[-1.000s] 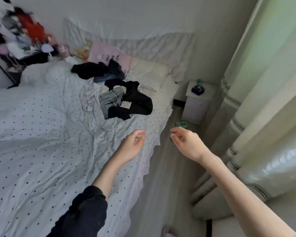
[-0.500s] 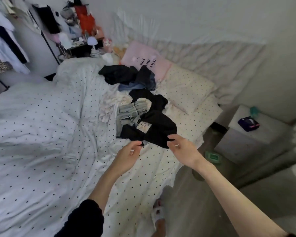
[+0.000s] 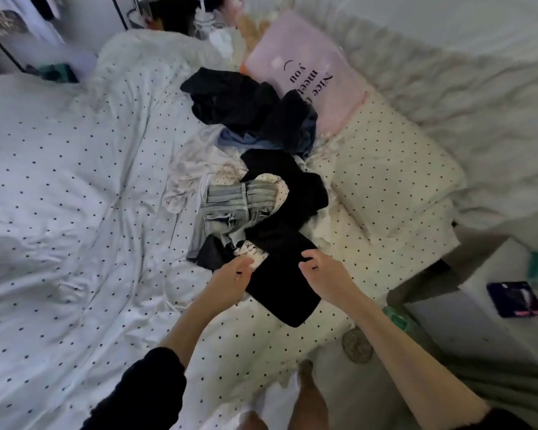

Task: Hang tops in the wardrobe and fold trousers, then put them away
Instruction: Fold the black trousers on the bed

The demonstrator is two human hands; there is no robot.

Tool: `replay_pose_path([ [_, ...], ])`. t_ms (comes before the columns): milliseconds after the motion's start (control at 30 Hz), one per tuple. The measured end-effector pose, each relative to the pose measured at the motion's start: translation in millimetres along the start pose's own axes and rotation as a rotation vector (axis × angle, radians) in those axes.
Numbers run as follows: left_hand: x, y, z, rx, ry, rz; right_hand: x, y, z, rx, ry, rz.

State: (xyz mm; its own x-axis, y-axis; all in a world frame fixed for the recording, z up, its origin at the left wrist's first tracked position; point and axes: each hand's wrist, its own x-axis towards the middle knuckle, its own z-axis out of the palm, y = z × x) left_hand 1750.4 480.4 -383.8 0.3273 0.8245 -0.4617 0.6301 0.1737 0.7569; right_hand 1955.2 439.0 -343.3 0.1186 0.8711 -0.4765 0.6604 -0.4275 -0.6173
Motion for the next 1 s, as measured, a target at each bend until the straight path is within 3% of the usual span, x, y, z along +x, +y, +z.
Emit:
replay_pose_path([
  [200, 59, 3, 26, -0.106, 0.165, -0.161, 109, 20, -7, -0.307, -0.049, -0.081],
  [400, 90, -12, 53, -0.214, 0.185, -0.342, 183, 31, 22, -0.608, -0.280, -0.089],
  [667, 108, -18, 79, -0.312, 0.203, -0.455, 185, 63, 22, -0.356, -0.300, -0.041],
  [833, 120, -4, 86, -0.648, 0.237, -0.659, 160, 60, 6, -0.224, -0.355, -0.209],
  [933, 132, 7, 85, -0.770, 0.323, -0.608, 155, 54, -4, -0.235, -0.470, -0.301],
  [1000, 136, 13, 82, -0.684, 0.368, -0.540, 154, 55, -11, -0.227, -0.519, -0.315],
])
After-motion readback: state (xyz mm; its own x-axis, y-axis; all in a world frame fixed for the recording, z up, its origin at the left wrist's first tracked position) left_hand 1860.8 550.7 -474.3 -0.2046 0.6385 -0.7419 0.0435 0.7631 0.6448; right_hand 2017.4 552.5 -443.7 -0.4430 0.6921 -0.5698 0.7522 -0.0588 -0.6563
